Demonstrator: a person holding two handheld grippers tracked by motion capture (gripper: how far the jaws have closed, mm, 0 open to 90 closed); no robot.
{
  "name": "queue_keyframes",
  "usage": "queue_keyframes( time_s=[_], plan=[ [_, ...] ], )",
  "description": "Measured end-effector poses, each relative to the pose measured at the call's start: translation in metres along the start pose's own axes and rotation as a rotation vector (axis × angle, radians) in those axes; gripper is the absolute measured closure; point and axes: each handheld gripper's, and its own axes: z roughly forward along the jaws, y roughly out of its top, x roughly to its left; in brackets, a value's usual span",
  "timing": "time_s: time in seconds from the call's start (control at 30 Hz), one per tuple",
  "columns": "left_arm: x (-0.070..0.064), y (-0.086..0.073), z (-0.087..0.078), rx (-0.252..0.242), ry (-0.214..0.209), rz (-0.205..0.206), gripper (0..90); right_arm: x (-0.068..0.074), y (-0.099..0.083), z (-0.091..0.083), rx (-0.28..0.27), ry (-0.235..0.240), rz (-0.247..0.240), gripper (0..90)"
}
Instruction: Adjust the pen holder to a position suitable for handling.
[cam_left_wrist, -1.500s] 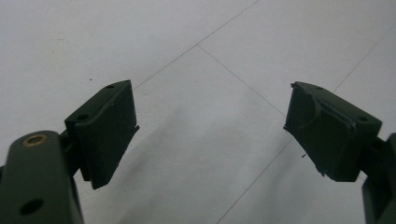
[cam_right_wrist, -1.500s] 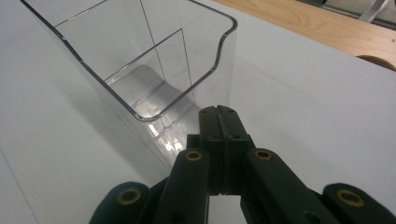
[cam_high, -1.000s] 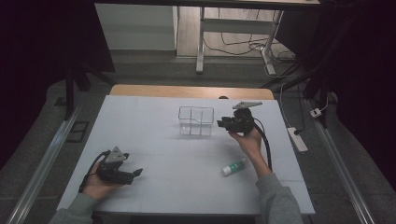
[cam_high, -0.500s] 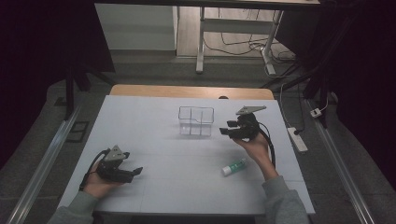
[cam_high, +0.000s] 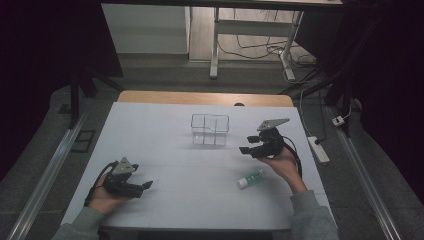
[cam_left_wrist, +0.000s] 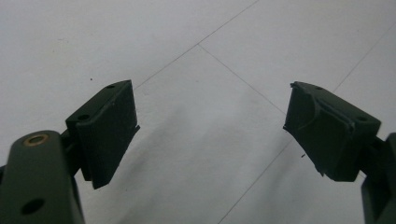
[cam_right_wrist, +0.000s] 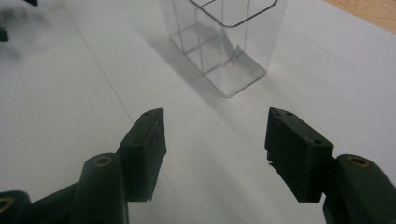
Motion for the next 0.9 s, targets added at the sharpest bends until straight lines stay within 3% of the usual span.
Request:
queue_keyframes(
  time_s=[0.37,0.7,0.9],
  plan=[
    [-0.001,0.000,0.000,0.005,0.003,-0.003,16.7,0.008,-0.012,-0.018,0.049,0.078,-0.107,36.6],
    [-0.001,0.000,0.001,0.009,0.006,0.000,16.7,0.016,-0.016,-0.022,0.107,0.153,-0.183,36.1],
    [-0.002,0.000,0.001,0.009,0.005,0.001,16.7,0.025,-0.013,-0.016,0.169,0.191,-0.240,35.9]
  ],
)
